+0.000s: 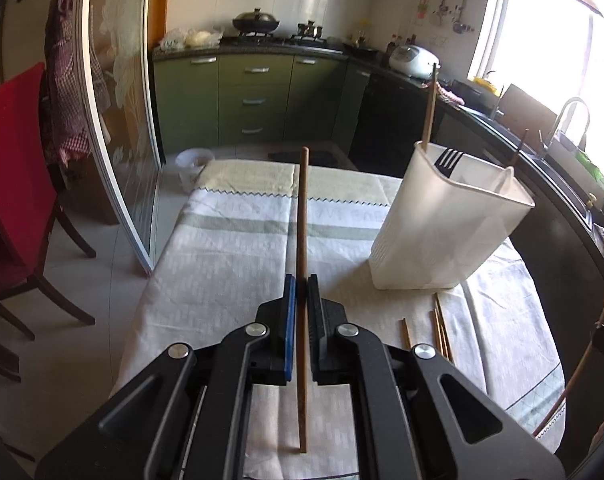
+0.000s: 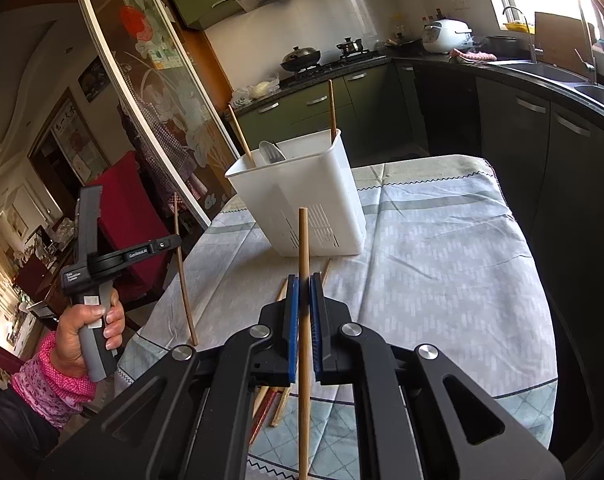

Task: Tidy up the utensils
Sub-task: 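Lower the left chopstick into the white holder and open while the right gripper carries its chopstick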

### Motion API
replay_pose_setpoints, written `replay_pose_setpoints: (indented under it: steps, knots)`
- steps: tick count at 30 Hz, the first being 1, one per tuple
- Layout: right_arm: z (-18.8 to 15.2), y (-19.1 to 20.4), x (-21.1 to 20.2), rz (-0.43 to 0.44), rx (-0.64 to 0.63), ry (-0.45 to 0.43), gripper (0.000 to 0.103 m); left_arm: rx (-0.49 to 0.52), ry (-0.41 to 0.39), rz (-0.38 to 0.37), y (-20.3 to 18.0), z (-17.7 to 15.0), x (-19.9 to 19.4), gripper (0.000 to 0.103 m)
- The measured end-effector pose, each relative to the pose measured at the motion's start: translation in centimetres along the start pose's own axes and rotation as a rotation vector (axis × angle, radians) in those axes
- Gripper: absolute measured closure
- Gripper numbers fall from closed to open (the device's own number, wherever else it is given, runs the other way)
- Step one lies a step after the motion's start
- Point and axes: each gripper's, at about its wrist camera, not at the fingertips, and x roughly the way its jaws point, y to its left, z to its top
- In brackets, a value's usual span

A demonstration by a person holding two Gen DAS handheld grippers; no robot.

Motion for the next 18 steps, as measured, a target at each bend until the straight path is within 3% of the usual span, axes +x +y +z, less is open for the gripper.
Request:
replay_pose_setpoints:
  steps: [5, 18]
  knots:
    - [0.0, 0.5, 0.1, -0.003, -0.010, 0.004, 0.097, 0.004, -0.053, -0.036, 0.2, -0.5, -2.7, 0.097]
    - [0.0, 0.3, 0.1, -0.009, -0.013, 0.007, 0.097, 0.027, -0.085, -0.055, -0.4, -0.3, -4.0, 0.097]
